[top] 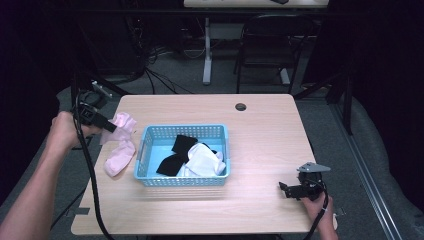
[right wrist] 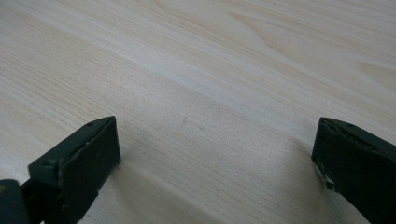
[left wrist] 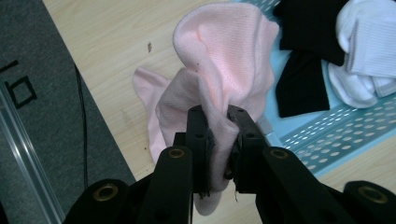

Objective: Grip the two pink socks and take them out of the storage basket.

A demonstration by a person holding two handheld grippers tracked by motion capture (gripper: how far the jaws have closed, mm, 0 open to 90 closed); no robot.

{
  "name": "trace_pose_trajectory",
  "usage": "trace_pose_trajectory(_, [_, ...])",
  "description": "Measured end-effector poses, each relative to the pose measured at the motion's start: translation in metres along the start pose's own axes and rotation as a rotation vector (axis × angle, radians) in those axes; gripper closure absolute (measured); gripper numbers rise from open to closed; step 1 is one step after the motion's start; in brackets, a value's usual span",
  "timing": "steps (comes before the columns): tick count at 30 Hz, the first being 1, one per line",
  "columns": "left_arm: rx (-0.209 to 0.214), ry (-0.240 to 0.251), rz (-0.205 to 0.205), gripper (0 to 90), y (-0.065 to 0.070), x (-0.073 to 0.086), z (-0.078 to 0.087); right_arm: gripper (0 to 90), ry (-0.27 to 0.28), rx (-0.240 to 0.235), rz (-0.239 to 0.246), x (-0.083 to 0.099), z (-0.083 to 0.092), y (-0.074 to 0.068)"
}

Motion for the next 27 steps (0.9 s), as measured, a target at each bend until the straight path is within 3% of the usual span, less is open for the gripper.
trace_pose_trajectory(13, [0.01,-0.05,0.08,80.0,-0.02,0.032,-0.038,0.5,0.0,0.001,0.0,0.0,0.0,0.0])
trace_pose_trajectory(20, [0.04,-0.09,0.138,79.9,-0.025,0.053,-0.08,0.5,0.0,0.001,0.0,0.0,0.0,0.0])
trace_pose_trajectory(27, [0.079,-0.094,0.184,79.6,-0.025,0.063,-0.11,0.5,0.0,0.001,0.0,0.0,0.0,0.0])
Point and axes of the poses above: each handheld gripper's, and its own axes: z roughly backward along the jaws, x roughly out of its underside, y roughly to its right, the point moved 10 cm from there along -z, roughly forward along the jaws, and after that the axes turned 5 degrees about -z, right-handed, at the moved point
